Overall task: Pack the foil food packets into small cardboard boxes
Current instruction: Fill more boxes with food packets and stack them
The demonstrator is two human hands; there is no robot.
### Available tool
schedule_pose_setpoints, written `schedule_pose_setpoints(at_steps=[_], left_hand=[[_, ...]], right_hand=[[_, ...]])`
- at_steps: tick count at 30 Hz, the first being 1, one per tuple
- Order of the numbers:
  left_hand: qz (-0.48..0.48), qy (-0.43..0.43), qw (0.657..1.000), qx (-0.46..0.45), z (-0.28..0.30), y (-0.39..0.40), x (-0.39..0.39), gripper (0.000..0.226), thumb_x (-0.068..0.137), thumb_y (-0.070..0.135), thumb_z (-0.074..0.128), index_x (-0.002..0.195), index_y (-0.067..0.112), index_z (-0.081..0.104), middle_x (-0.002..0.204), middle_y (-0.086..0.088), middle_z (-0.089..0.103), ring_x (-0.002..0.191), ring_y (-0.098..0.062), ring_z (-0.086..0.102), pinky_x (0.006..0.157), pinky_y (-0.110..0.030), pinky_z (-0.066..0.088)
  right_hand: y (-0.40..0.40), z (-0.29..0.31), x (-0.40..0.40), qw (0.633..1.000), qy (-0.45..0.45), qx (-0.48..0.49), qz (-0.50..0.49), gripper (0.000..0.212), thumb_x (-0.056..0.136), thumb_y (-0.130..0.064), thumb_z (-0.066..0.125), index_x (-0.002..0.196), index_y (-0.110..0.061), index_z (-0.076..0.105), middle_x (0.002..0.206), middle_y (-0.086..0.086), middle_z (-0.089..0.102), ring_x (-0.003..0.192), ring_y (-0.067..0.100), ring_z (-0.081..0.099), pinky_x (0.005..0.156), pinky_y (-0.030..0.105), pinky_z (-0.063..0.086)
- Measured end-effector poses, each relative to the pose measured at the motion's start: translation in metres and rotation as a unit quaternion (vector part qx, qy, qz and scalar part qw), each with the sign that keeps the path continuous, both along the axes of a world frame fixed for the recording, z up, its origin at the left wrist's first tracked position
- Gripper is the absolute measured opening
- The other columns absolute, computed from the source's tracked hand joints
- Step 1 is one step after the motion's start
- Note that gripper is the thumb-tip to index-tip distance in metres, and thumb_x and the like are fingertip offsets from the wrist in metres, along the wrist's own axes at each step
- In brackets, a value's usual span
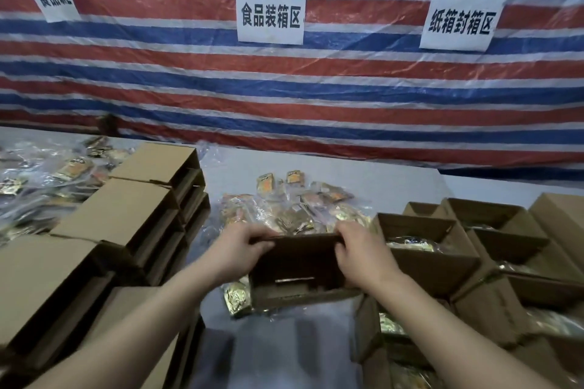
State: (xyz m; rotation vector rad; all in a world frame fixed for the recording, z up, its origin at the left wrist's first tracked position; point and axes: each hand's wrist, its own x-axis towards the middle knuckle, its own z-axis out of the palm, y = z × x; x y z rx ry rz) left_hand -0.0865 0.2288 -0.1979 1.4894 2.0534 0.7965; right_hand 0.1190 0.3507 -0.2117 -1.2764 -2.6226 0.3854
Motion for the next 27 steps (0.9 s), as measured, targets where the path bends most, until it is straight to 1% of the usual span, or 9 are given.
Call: schedule_pose_setpoints(at_steps=[2, 4, 7, 10, 14, 17, 19, 22, 27], left_hand=[[0.012, -0.029, 0.999, -0.035, -0.03, -0.004, 0.015, 0.018, 0.092, 0.019, 0.065, 0.107, 0.024, 0.073, 0.103, 0.007, 0.07, 0.1, -0.009, 0.061, 0.091, -0.024, 0.046], [0.015, -0.047, 0.996, -0.069, -0.059, -0.01, 0.028, 0.012, 0.091, 0.023, 0.066, 0.1, 0.024, 0.073, 0.099, 0.007, 0.07, 0.096, -0.008, 0.061, 0.086, -0.022, 0.046], [0.029, -0.085, 0.991, -0.101, -0.101, -0.021, 0.043, 0.006, 0.087, 0.03, 0.072, 0.09, 0.024, 0.072, 0.091, 0.008, 0.069, 0.09, -0.007, 0.062, 0.08, -0.02, 0.047], [0.06, -0.119, 0.981, -0.138, -0.139, -0.038, 0.051, 0.015, 0.083, 0.036, 0.076, 0.085, 0.022, 0.071, 0.087, 0.005, 0.07, 0.084, -0.005, 0.062, 0.071, -0.015, 0.045], [0.082, -0.124, 0.977, -0.156, -0.179, -0.058, 0.059, 0.016, 0.08, 0.036, 0.078, 0.077, 0.024, 0.069, 0.082, 0.004, 0.07, 0.081, -0.001, 0.062, 0.066, -0.007, 0.042], [0.099, -0.132, 0.977, -0.134, -0.196, -0.063, 0.064, 0.015, 0.081, 0.035, 0.078, 0.074, 0.027, 0.067, 0.078, 0.005, 0.07, 0.078, 0.002, 0.062, 0.068, -0.008, 0.044], [0.105, -0.145, 0.976, -0.126, -0.203, -0.061, 0.067, 0.015, 0.084, 0.037, 0.074, 0.075, 0.026, 0.068, 0.078, 0.006, 0.07, 0.078, 0.003, 0.062, 0.07, -0.011, 0.046], [0.098, -0.149, 0.976, -0.122, -0.211, -0.056, 0.068, 0.018, 0.087, 0.042, 0.069, 0.077, 0.027, 0.067, 0.079, 0.01, 0.068, 0.078, 0.004, 0.06, 0.068, -0.01, 0.045], [0.057, -0.134, 0.981, -0.125, -0.216, -0.055, 0.064, 0.018, 0.09, 0.046, 0.063, 0.083, 0.03, 0.065, 0.082, 0.014, 0.065, 0.08, 0.003, 0.058, 0.07, -0.013, 0.045]], right_hand=[[-0.014, -0.032, 0.021, 0.999, -0.032, -0.023, -0.011, 0.011, 0.096, -0.024, 0.048, 0.106, -0.023, 0.053, 0.111, 0.001, 0.06, 0.103, 0.028, 0.063, 0.083, 0.039, 0.051], [-0.028, -0.064, 0.033, 0.997, -0.063, -0.045, -0.023, 0.016, 0.097, -0.025, 0.046, 0.112, -0.022, 0.052, 0.116, 0.001, 0.061, 0.107, 0.028, 0.062, 0.088, 0.039, 0.049], [-0.047, -0.106, 0.038, 0.99, -0.095, -0.097, -0.031, 0.015, 0.1, -0.021, 0.041, 0.11, -0.021, 0.051, 0.118, 0.002, 0.06, 0.109, 0.026, 0.06, 0.093, 0.037, 0.046], [-0.065, -0.137, 0.038, 0.979, -0.106, -0.167, -0.042, 0.013, 0.1, -0.015, 0.04, 0.109, -0.021, 0.048, 0.12, 0.003, 0.056, 0.108, 0.026, 0.061, 0.086, 0.034, 0.047], [-0.085, -0.165, 0.038, 0.964, -0.124, -0.228, -0.066, 0.011, 0.099, -0.016, 0.04, 0.106, -0.023, 0.042, 0.125, 0.003, 0.053, 0.118, 0.027, 0.058, 0.096, 0.037, 0.045], [-0.093, -0.176, 0.037, 0.963, -0.102, -0.228, -0.102, 0.011, 0.098, -0.024, 0.04, 0.109, -0.026, 0.043, 0.119, 0.0, 0.053, 0.114, 0.023, 0.059, 0.095, 0.036, 0.046], [-0.094, -0.178, 0.037, 0.964, -0.08, -0.22, -0.129, 0.006, 0.097, -0.029, 0.044, 0.103, -0.028, 0.043, 0.111, -0.002, 0.054, 0.107, 0.019, 0.059, 0.092, 0.034, 0.048], [-0.096, -0.183, 0.038, 0.961, -0.042, -0.221, -0.161, 0.006, 0.096, -0.028, 0.049, 0.094, -0.028, 0.043, 0.102, -0.005, 0.054, 0.097, 0.013, 0.057, 0.087, 0.03, 0.051], [-0.101, -0.187, 0.038, 0.964, -0.034, -0.196, -0.175, 0.008, 0.096, -0.03, 0.049, 0.091, -0.026, 0.046, 0.099, -0.005, 0.055, 0.088, 0.013, 0.058, 0.079, 0.03, 0.054]])
